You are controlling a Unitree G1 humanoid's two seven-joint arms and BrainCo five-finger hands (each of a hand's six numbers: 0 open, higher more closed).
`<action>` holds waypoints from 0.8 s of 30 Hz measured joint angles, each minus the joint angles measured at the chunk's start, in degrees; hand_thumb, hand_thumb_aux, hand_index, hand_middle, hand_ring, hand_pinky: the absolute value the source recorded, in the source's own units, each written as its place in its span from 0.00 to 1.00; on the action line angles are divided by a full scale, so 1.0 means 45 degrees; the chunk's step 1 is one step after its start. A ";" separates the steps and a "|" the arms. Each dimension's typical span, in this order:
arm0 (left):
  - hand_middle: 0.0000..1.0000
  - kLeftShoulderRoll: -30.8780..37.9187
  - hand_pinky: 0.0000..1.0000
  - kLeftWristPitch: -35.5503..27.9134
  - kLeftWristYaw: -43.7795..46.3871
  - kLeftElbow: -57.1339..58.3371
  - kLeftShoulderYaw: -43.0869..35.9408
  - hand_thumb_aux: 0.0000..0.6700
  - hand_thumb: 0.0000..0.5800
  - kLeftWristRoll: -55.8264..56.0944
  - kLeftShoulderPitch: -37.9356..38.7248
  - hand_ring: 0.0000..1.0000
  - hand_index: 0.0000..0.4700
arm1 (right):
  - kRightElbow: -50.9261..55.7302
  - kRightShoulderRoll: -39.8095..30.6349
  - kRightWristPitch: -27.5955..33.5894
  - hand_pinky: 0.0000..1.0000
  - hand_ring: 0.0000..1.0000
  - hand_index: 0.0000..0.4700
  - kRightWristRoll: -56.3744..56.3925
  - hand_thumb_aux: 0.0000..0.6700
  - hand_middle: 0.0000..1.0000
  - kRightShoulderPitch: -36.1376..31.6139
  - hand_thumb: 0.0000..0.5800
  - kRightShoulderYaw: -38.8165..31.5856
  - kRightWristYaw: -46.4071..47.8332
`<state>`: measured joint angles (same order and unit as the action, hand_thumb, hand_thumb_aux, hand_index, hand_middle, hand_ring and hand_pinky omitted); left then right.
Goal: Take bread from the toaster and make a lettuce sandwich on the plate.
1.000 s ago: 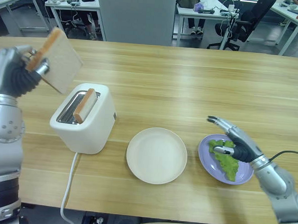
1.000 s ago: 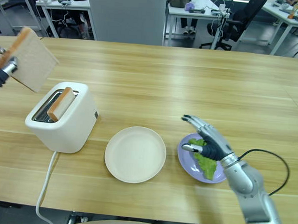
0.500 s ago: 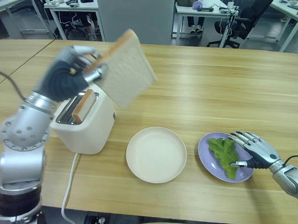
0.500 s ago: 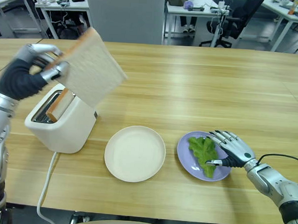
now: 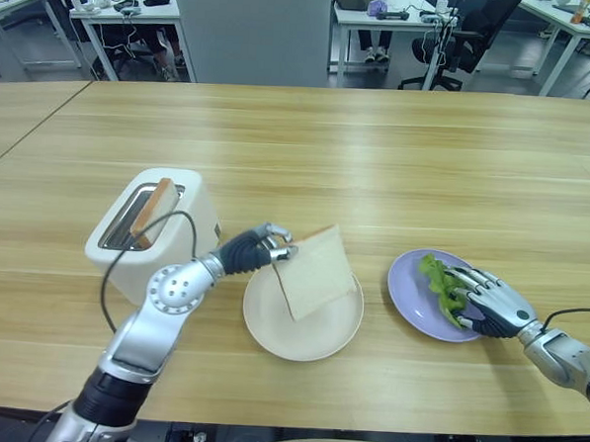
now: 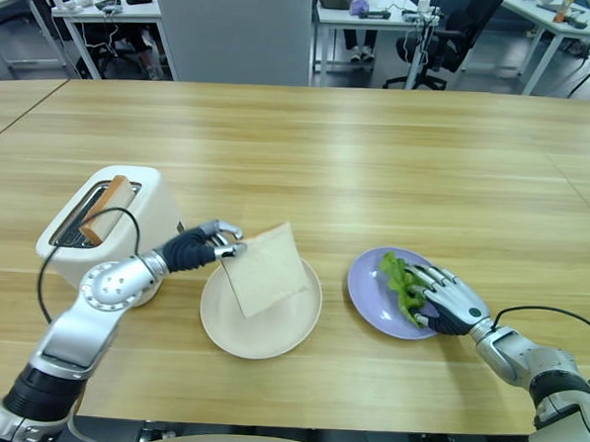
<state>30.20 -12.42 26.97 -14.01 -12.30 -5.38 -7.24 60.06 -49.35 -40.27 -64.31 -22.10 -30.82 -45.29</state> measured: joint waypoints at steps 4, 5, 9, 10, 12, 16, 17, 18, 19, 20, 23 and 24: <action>1.00 -0.0222 1.00 0.0990 -0.0049 0.2114 -0.0796 1.00 1.00 -0.0885 -0.0394 1.00 0.98 | 0.0131 0.0019 -0.0123 0.00 0.00 0.98 0.0125 1.00 0.00 -0.0082 1.00 -0.0280 -0.0262; 1.00 -0.0266 1.00 0.1174 -0.0086 0.2524 -0.0977 1.00 1.00 -0.1084 -0.0506 1.00 0.98 | 0.0130 0.0018 -0.0190 0.00 0.00 0.98 0.0154 1.00 0.00 -0.0096 1.00 -0.0316 -0.0290; 1.00 -0.0472 1.00 0.2558 -0.0596 0.4266 -0.1625 1.00 1.00 -0.2123 -0.0956 1.00 0.98 | -0.0083 -0.0103 -0.0703 0.00 0.00 0.98 0.0449 1.00 0.00 -0.0066 1.00 -0.0484 -0.0403; 0.52 -0.0468 0.52 0.2879 -0.0814 0.4698 -0.1792 0.61 0.85 -0.2503 -0.1125 0.52 0.60 | -0.0158 -0.0132 -0.0822 0.00 0.00 0.98 0.0487 1.00 0.00 -0.0065 1.00 -0.0495 -0.0400; 0.00 -0.0432 0.00 0.3562 -0.1390 0.5478 -0.2098 0.00 0.00 -0.3382 -0.1415 0.00 0.00 | -0.0476 -0.0262 -0.1091 0.00 0.00 0.98 0.0556 1.00 0.00 -0.0040 1.00 -0.0515 -0.0389; 0.00 -0.0093 0.00 0.4607 -0.2372 0.6117 -0.2763 0.00 0.00 -0.5234 -0.1662 0.00 0.00 | -0.1600 -0.0744 -0.1548 0.00 0.00 0.98 0.1046 1.00 0.00 -0.0019 1.00 -0.0262 -0.0253; 0.00 0.0006 0.00 0.4815 -0.2605 0.6117 -0.2865 0.00 0.00 -0.5626 -0.1667 0.00 0.00 | -0.1969 -0.0885 -0.1623 0.00 0.00 0.98 0.1202 1.00 0.00 -0.0016 1.00 -0.0130 -0.0183; 0.00 0.0065 0.00 0.4966 -0.2798 0.6108 -0.2911 0.00 0.00 -0.5945 -0.1684 0.00 0.00 | -0.2349 -0.1015 -0.1712 0.00 0.00 0.98 0.1373 1.00 0.00 -0.0012 1.00 -0.0013 -0.0088; 0.00 0.0142 0.00 0.5099 -0.2976 0.6047 -0.2939 0.00 0.00 -0.6322 -0.1708 0.00 0.00 | -0.2798 -0.1142 -0.1779 0.00 0.00 0.98 0.1547 1.00 0.00 -0.0002 1.00 0.0141 0.0050; 0.00 0.0280 0.00 0.5176 -0.3163 0.5924 -0.2993 0.00 0.00 -0.6709 -0.1728 0.00 0.00 | -0.3173 -0.1202 -0.1820 0.00 0.00 0.98 0.1693 1.00 0.00 0.0016 1.00 0.0303 0.0213; 0.00 0.0901 0.00 0.5269 -0.3466 0.5188 -0.3035 0.00 0.00 -0.7893 -0.1767 0.00 0.00 | -0.4391 -0.1393 -0.1939 0.00 0.00 0.98 0.2119 1.00 0.00 0.0113 1.00 0.0740 0.0814; 0.00 0.1110 0.00 0.5253 -0.3491 0.4865 -0.3009 0.00 0.00 -0.8191 -0.1765 0.00 0.00 | -0.4880 -0.1418 -0.1951 0.00 0.00 0.98 0.2275 1.00 0.00 0.0178 1.00 0.0923 0.1068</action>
<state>35.19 11.22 11.27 7.89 -25.84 -42.25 -15.18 38.10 -55.73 -49.05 -54.07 -21.30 -26.67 -40.48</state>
